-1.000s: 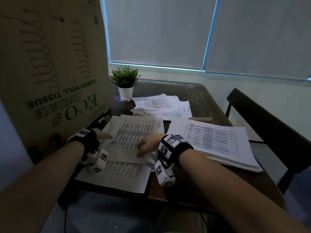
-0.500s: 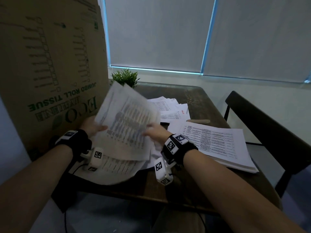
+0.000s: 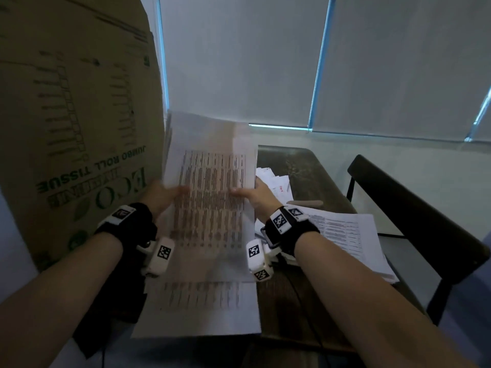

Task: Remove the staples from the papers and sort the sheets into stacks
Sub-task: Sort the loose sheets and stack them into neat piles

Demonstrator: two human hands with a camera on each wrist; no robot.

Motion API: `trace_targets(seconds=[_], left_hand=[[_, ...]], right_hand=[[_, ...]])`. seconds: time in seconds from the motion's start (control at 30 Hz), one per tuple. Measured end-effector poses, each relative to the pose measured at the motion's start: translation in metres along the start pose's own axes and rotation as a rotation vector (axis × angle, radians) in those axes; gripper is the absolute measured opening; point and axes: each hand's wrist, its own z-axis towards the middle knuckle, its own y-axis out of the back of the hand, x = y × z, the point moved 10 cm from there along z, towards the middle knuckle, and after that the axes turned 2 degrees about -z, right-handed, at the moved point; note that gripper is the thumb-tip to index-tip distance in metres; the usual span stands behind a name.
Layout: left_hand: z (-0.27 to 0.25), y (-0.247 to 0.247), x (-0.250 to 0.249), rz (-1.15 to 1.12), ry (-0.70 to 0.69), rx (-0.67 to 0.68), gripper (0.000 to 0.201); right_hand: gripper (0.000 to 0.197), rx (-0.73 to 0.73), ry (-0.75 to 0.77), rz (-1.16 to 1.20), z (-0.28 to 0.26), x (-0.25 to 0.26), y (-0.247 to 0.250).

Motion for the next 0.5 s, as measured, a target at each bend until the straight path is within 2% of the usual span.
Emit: trace_targets(seconds=[0.03, 0.1, 0.2, 0.27, 0.33, 0.4, 0.43, 0.5], left_hand=[[0.004, 0.002, -0.013, -0.015, -0.035, -0.034, 0.026], [0.016, 0.014, -0.034, -0.098, -0.092, -0.153, 0.040], [0.032, 0.034, -0.057, -0.249, -0.113, -0.355, 0.047], [0.050, 0.035, -0.053, -0.360, -0.031, -0.378, 0.076], [0.086, 0.028, -0.022, -0.472, 0.059, -0.334, 0.108], [0.101, 0.000, 0.004, -0.575, 0.140, -0.236, 0.112], [0.088, -0.020, 0.003, -0.615, 0.177, -0.178, 0.108], [0.054, -0.061, -0.009, -0.663, 0.248, -0.098, 0.088]], right_hand=[[0.047, 0.005, -0.002, 0.016, 0.001, 0.001, 0.005], [0.048, -0.026, -0.017, -0.051, -0.003, 0.007, 0.018], [0.070, -0.164, -0.033, -0.242, -0.006, 0.012, 0.054], [0.093, -0.297, -0.040, -0.231, -0.009, 0.011, 0.087], [0.115, -0.366, -0.063, -0.068, -0.007, -0.002, 0.118], [0.104, -0.347, -0.102, 0.143, -0.015, -0.010, 0.133], [0.089, -0.322, -0.117, 0.224, -0.026, -0.007, 0.136], [0.045, -0.263, -0.156, 0.291, -0.049, 0.003, 0.139]])
